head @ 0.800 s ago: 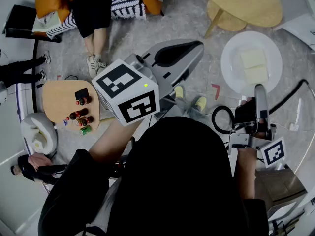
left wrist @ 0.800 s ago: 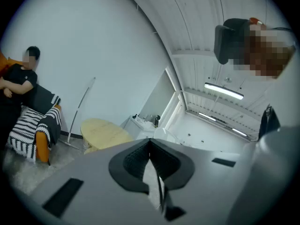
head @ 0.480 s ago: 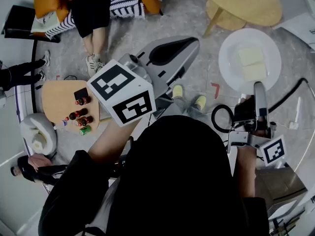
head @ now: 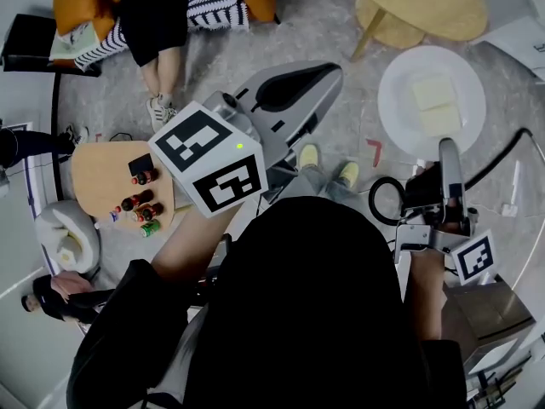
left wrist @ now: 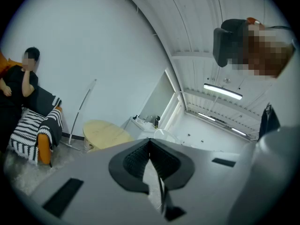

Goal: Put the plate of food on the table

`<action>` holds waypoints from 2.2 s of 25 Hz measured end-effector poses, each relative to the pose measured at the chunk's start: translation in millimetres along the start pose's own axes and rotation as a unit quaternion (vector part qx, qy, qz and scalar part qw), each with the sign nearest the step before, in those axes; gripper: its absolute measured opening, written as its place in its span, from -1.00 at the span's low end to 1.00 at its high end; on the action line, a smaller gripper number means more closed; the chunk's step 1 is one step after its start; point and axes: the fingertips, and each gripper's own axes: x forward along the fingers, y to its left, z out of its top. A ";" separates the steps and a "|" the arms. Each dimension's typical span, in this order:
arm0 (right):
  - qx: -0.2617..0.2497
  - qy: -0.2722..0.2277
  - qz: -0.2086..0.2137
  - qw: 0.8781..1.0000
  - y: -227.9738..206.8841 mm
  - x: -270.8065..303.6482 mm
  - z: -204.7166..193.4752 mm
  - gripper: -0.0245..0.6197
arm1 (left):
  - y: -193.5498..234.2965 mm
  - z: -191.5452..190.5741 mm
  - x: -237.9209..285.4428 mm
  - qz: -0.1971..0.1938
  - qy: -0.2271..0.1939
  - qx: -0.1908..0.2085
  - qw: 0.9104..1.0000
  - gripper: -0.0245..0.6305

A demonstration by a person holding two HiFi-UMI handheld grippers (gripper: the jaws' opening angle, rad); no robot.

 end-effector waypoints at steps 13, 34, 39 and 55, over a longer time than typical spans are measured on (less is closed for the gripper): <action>-0.007 0.004 0.001 1.000 6.8 36.8 -36.7 -0.87 | 37.0 0.2 -18.1 -0.017 -0.004 -0.012 1.000 -0.91; -0.019 -0.021 0.006 1.000 16.0 59.1 -37.5 -0.87 | 54.2 11.2 -14.2 -0.044 -0.003 -0.004 0.999 -0.91; -0.022 -0.022 0.010 0.999 21.0 59.1 -39.4 -0.87 | 51.0 14.8 -17.8 -0.047 -0.012 -0.002 0.999 -0.91; -0.029 -0.030 0.015 0.999 37.1 45.1 -53.6 -0.87 | 39.9 13.9 -42.0 -0.058 -0.024 0.014 0.998 -0.91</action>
